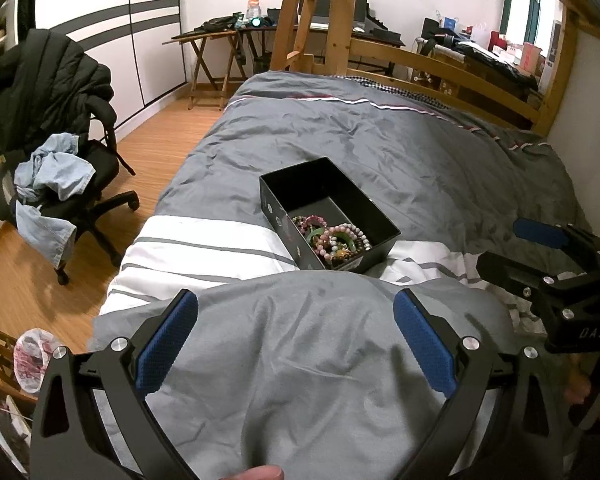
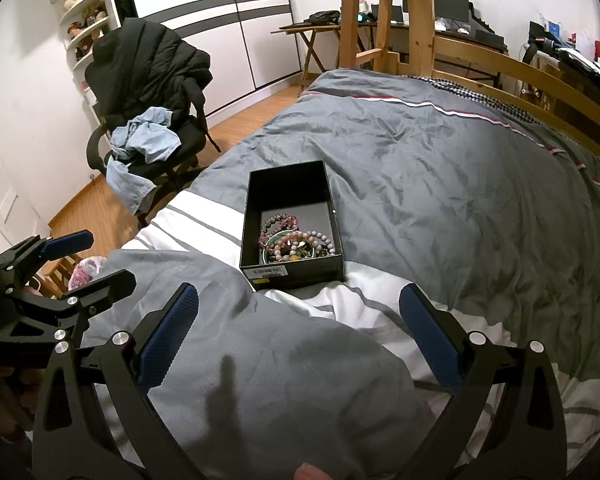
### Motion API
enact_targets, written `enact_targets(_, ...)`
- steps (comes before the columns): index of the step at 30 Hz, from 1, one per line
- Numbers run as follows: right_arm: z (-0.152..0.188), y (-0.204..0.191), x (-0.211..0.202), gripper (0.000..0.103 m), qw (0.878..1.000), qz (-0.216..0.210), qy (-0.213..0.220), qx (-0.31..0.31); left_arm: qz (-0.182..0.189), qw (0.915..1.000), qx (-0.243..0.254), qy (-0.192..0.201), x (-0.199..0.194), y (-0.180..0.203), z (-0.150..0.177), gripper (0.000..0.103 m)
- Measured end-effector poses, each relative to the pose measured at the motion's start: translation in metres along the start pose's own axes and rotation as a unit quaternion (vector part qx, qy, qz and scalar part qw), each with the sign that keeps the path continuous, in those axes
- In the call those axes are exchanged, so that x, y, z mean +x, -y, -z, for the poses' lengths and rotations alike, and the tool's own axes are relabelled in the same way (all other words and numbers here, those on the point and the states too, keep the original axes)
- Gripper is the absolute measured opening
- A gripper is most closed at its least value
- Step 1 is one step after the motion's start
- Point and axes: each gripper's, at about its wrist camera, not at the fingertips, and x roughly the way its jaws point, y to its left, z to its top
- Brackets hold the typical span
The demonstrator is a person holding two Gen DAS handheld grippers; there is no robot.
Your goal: Organize jewelry
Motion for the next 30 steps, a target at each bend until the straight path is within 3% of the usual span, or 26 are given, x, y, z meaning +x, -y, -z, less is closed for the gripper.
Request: enact_targets(30, 0.0016, -0.0020, 0.0011, 0.099, 1.000, -0.001, -0.001, 0.001, -0.012, 0.9998, 0.010, -0.012, 0.0054, 0.0014, 0.0028, 0.096)
